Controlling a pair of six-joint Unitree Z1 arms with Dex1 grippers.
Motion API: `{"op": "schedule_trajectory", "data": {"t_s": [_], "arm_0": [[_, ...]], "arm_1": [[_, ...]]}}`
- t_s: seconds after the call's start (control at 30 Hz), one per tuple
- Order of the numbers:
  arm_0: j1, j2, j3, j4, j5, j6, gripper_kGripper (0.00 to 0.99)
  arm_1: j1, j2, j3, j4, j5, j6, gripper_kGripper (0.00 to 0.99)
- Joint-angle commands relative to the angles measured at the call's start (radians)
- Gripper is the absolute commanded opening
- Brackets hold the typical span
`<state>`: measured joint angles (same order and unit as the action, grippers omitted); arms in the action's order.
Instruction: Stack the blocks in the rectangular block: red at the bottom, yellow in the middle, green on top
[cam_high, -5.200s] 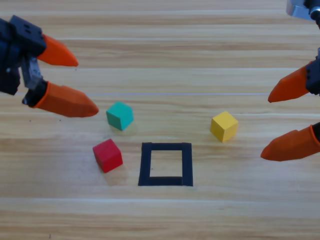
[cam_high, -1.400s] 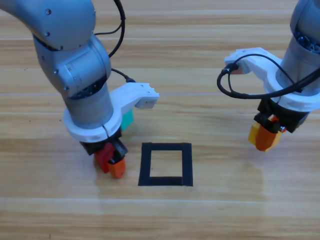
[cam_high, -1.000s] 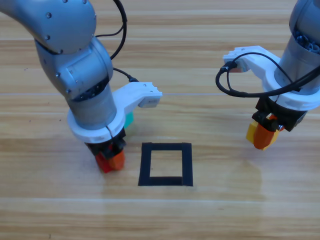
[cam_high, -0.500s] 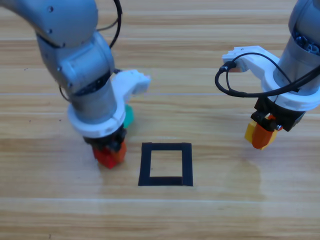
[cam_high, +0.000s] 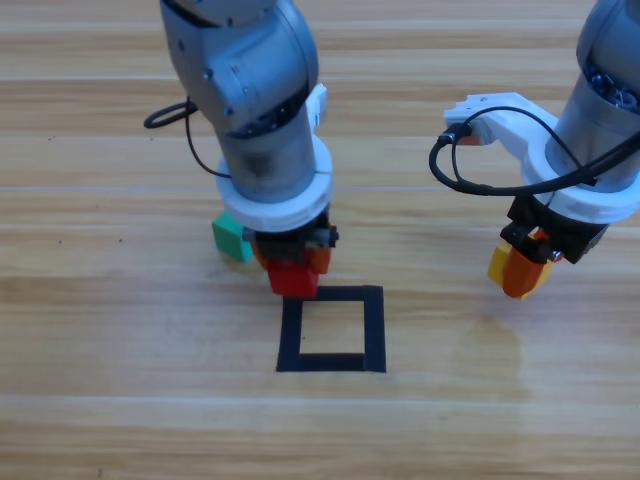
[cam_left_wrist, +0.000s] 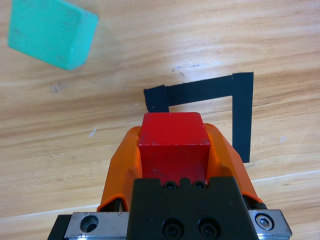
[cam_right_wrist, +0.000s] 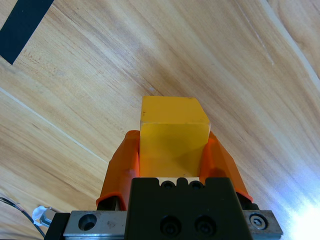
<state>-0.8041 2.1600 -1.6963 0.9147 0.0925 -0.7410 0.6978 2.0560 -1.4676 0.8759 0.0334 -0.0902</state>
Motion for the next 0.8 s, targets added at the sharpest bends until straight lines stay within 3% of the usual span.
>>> {"op": "schedule_trajectory", "data": {"t_s": [0.03, 0.8], "arm_0": [[-0.047, 0.061, -0.002, 0.01, 0.0, -0.055, 0.12], [-0.096, 0.17, -0.102, 0.07, -0.016, -0.138, 0.12]], "arm_1": [[-0.014, 0.018, 0.024, -0.02, 0.014, 0.003, 0.008], [-0.014, 0.035, 0.027, -0.023, 0.026, 0.015, 0.008]]}}
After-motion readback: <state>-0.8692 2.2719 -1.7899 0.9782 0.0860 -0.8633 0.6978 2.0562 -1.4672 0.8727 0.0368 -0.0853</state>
